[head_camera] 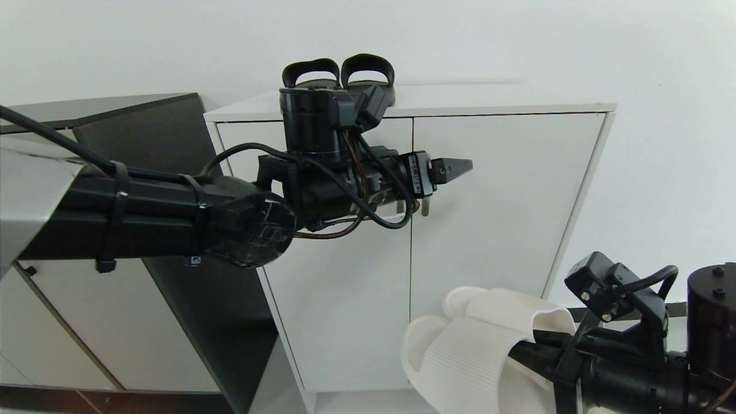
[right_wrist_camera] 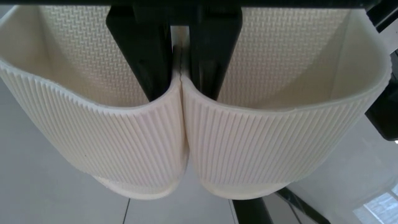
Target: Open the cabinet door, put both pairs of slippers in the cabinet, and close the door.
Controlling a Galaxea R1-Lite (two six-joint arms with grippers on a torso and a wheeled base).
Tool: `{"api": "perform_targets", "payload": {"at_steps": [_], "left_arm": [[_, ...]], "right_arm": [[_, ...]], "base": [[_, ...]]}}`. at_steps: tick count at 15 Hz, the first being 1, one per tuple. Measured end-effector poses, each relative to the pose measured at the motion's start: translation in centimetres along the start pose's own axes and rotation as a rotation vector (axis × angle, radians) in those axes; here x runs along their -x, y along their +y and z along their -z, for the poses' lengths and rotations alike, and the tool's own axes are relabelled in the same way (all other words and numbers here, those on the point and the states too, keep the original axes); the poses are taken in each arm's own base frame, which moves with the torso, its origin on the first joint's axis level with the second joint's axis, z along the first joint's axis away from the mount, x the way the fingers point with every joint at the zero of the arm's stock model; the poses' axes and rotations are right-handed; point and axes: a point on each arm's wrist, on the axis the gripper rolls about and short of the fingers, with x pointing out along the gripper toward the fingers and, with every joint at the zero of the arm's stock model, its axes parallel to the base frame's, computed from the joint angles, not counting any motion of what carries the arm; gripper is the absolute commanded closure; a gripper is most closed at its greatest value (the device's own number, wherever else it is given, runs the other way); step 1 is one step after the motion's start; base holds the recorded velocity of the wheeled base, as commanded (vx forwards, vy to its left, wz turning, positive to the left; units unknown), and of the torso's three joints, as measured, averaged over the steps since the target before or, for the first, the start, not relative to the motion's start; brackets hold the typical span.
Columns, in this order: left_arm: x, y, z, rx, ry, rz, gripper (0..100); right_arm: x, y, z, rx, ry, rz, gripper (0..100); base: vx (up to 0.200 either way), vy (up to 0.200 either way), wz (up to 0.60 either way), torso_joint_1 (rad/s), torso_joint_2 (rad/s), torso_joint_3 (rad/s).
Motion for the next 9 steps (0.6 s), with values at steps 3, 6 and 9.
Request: {"api": "perform_targets", "payload": {"at_steps": [3, 6, 9], "left_arm": [[-0.6, 0.4, 0.5, 0.003, 0.012, -0.006, 0], [-1.3, 0.6, 0.7, 0.004, 0.014, -0.006, 0], [-2.1, 0.8, 0.7, 0.006, 0.015, -0.004, 100]], "right_arm": [[0.0, 0.0, 0.0, 0.000, 0.000, 0.000, 100], [0.0, 0.0, 0.0, 0.000, 0.000, 0.000, 100], [0.0, 0.0, 0.0, 0.000, 0.001, 0.000, 100]], "base": [[0.000, 0.000, 0.00, 0.000, 0.00, 0.000], [0.000, 0.000, 0.00, 0.000, 0.00, 0.000], [0.000, 0.000, 0.00, 0.000, 0.00, 0.000]]}}
